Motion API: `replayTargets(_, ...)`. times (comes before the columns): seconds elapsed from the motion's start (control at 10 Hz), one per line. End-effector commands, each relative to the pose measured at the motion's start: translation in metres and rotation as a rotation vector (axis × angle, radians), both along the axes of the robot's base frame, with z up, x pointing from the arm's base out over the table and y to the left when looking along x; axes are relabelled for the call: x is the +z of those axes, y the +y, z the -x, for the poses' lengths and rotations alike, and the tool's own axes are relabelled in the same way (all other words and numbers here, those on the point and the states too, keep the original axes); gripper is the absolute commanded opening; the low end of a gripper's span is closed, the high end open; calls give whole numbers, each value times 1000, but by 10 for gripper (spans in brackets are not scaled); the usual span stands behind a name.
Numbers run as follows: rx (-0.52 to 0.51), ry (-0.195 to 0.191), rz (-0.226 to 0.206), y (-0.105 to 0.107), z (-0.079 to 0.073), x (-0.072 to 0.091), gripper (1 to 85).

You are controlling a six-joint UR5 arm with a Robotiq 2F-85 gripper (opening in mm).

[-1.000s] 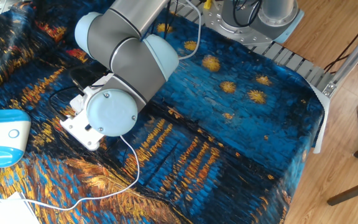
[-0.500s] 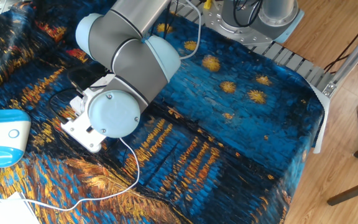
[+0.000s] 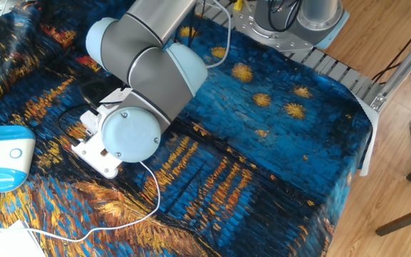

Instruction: Plug in the power cord of the desk lamp, turn on the socket, and light up the desk lamp

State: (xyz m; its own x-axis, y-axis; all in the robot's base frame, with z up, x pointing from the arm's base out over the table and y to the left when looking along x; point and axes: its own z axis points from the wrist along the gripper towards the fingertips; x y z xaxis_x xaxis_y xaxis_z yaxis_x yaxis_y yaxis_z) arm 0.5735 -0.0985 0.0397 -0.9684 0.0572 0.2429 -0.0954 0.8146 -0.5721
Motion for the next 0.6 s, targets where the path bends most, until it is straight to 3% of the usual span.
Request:
replayTargets(0.0,-8,6,3,1,3,5,317)
replayTargets(0.2,-7,10,22,-4,4,7,313)
replayTargets(0.5,-34,28,12,-12,16,2,293)
